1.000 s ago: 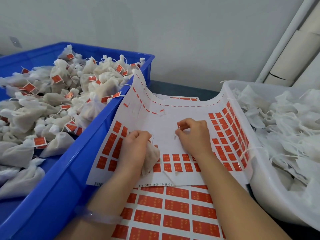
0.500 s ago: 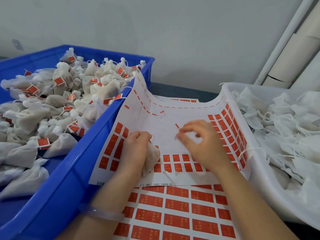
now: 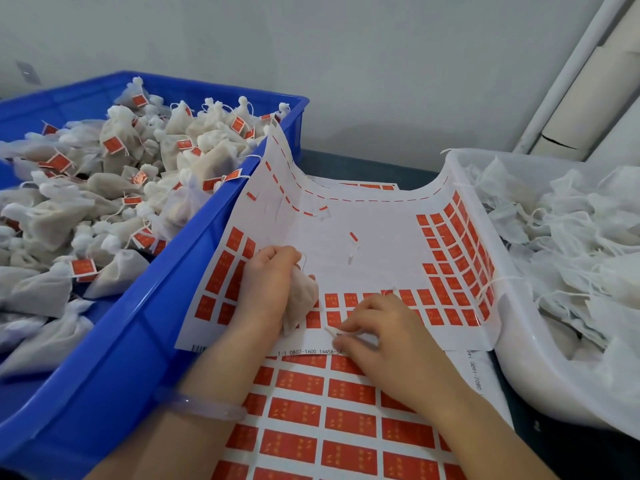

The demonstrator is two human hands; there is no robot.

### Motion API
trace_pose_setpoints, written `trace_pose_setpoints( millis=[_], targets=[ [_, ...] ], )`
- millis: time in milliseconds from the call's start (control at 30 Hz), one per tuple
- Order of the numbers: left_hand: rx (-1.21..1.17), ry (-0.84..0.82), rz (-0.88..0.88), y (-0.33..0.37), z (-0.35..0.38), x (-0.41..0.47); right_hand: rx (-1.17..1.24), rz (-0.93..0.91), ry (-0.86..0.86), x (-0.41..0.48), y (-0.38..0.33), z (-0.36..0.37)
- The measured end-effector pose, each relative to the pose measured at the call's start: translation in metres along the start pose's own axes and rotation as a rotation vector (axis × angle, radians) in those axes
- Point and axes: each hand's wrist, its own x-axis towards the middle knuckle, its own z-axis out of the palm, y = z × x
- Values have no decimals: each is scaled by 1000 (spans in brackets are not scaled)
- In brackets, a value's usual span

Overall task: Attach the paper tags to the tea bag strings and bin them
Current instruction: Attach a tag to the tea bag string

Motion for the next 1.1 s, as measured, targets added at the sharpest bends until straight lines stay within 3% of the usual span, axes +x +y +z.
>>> trace_pose_setpoints(
  millis=[300,633,1100],
  targets=[
    [10,-6,13,-1,-1,0,-74,-138,176,-4,-11,-8],
    [22,-19,-5,2,-1,-2,-138,-322,-15,-10,-8,-24],
    [9,-25,0,1,-1,-2,99,-27,-211,-26,21,-46]
  ],
)
